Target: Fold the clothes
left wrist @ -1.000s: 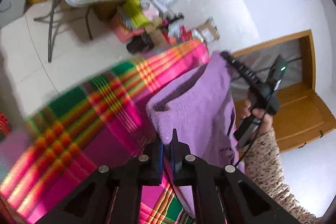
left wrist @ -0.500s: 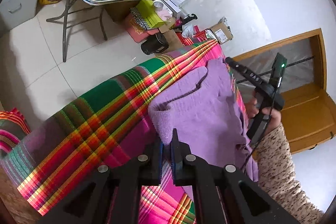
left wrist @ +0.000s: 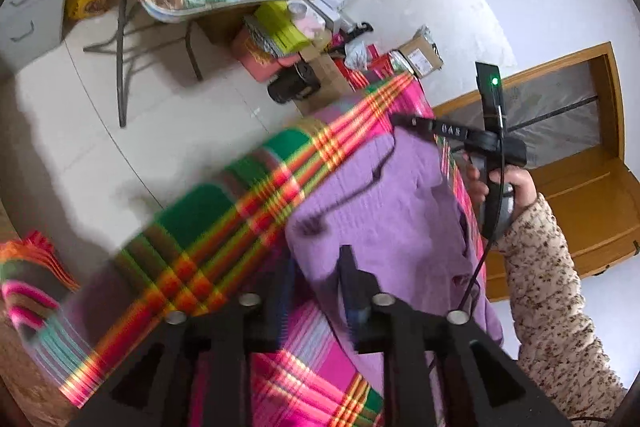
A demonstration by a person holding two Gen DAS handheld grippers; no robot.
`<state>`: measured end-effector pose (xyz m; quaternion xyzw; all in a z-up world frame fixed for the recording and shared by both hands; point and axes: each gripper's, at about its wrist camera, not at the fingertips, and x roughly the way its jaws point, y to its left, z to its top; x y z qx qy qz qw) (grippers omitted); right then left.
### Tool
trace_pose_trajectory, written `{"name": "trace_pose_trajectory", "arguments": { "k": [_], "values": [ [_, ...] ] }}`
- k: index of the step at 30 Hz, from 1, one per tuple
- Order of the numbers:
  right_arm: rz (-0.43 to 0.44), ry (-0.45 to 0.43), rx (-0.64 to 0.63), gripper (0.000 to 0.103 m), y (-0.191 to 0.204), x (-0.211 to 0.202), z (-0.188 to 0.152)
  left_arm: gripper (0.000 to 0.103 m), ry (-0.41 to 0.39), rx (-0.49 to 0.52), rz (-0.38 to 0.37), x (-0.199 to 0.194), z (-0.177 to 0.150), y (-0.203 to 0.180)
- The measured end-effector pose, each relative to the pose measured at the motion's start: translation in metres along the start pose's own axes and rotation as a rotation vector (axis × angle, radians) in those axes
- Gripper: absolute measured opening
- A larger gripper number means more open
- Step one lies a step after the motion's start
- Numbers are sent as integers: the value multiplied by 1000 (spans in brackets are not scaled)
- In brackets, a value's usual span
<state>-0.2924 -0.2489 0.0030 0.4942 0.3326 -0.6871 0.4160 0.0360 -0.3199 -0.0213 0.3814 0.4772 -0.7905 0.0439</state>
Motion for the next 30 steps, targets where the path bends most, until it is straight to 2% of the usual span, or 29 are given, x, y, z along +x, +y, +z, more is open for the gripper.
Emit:
{"name": "trace_pose_trajectory", "arguments": {
  "k": [2,3,5,8,10,14,16,25,28,30],
  "values": [
    [-12,-35,4,14,-1,-7,-4,28,7,-16,-18,2,5,4],
    [-18,-61,7,13,-1,-12,-6,28,10,-24,-26,3,7,6],
    [-24,-160,22,12,-2,-27,-10,28,17,-41,-44,4,12,9],
    [-39,-363,26,12,0,-61,-16,26,20,-54,-59,7,17,13],
    [-55,-419,10,12,4,-70,-13,24,18,-47,-55,8,17,13],
    [-98,-380,4,12,14,-55,-1,12,14,-38,-47,10,16,12],
    [-103,-354,13,12,17,-43,6,11,12,-33,-43,11,16,11],
    [-153,-244,-6,14,29,3,23,10,-12,-58,-32,3,18,24],
    [-150,-242,15,18,28,2,21,10,-13,-54,-27,1,17,23],
    [-130,-251,55,26,24,-8,18,11,-13,-47,-19,-1,15,22]
  ]
}}
